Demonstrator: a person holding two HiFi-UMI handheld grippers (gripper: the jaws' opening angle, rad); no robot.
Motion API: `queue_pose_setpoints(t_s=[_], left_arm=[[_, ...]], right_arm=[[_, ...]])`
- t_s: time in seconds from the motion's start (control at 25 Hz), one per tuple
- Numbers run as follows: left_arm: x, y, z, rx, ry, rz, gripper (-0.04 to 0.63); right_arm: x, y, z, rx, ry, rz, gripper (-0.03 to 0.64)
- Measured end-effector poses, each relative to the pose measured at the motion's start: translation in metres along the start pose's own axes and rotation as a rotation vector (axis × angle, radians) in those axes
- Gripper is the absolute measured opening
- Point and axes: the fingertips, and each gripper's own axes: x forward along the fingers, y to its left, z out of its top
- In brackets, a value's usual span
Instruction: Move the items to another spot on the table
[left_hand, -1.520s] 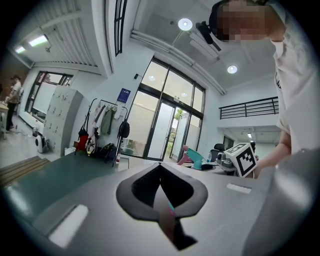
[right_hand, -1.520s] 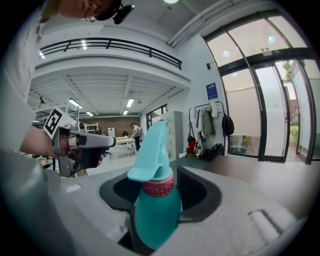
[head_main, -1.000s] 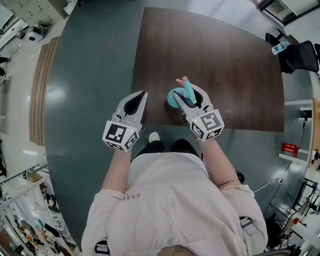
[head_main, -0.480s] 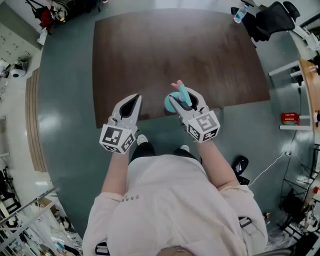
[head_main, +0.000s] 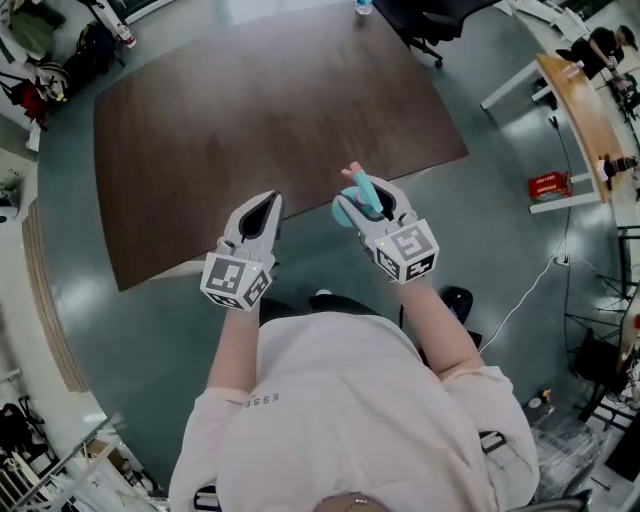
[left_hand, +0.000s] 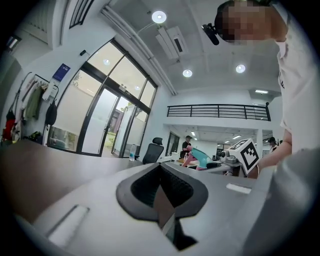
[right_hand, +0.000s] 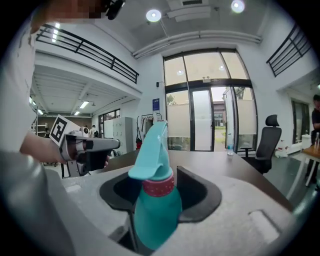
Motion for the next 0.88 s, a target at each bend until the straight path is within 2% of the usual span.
queue_pose_setpoints(t_s=[0.24, 0.56, 0.76, 0.88], left_arm=[[0.059, -0.063, -0.015, -0.003, 0.057, -0.129, 0.015], [0.141, -0.107, -0.03, -0.02, 0.093, -0.255, 0.015], [0.211, -0.129, -0.033, -0.046, 0.082, -0.329, 0.015], [0.254, -0.132, -0.025, -0.048, 0.072, -0.361, 0.015]], right_arm=[[-0.064, -0.064, -0.016, 0.058, -0.019, -0.13, 0.193], [-0.119, -0.141, -0.039, 0.135, -0.025, -0.289, 0.193], [-0.131, -0.198, -0.042, 0.159, -0.031, -0.343, 0.193], [-0.122, -0.236, -0.037, 0.154, -0.022, -0.347, 0.193]])
